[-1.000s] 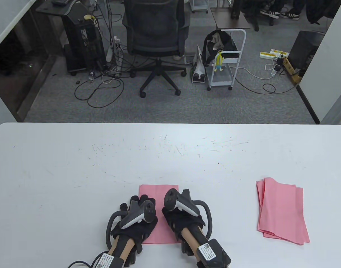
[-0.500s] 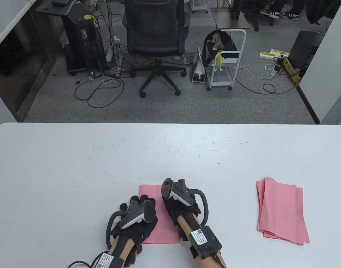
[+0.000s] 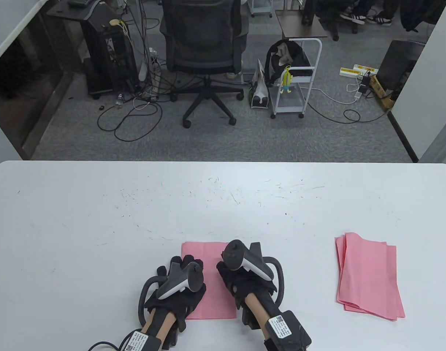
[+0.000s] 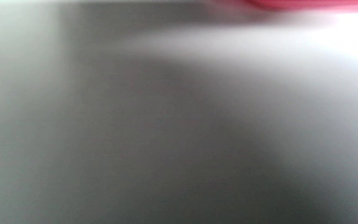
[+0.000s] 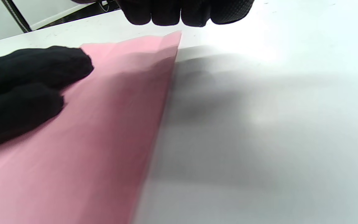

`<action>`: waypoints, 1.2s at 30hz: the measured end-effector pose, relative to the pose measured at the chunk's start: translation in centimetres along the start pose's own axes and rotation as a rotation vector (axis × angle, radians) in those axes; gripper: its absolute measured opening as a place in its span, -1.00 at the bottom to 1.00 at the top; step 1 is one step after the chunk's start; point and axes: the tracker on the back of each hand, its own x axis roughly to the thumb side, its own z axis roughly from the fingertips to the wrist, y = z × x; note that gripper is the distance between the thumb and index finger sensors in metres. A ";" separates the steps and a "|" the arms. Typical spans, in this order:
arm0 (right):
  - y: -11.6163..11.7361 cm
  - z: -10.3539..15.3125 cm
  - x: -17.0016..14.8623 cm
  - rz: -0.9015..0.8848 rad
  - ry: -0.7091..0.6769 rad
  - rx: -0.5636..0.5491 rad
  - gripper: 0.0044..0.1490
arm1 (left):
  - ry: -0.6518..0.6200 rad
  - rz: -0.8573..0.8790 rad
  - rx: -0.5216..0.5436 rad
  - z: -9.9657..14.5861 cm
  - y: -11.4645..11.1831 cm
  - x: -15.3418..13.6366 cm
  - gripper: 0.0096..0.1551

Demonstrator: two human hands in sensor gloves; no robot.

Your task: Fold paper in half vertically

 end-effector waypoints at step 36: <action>5.9 7.8 1.2 0.134 -0.134 0.158 -0.28 | 0.000 -0.006 -0.012 0.0 0.1 0.1 -0.11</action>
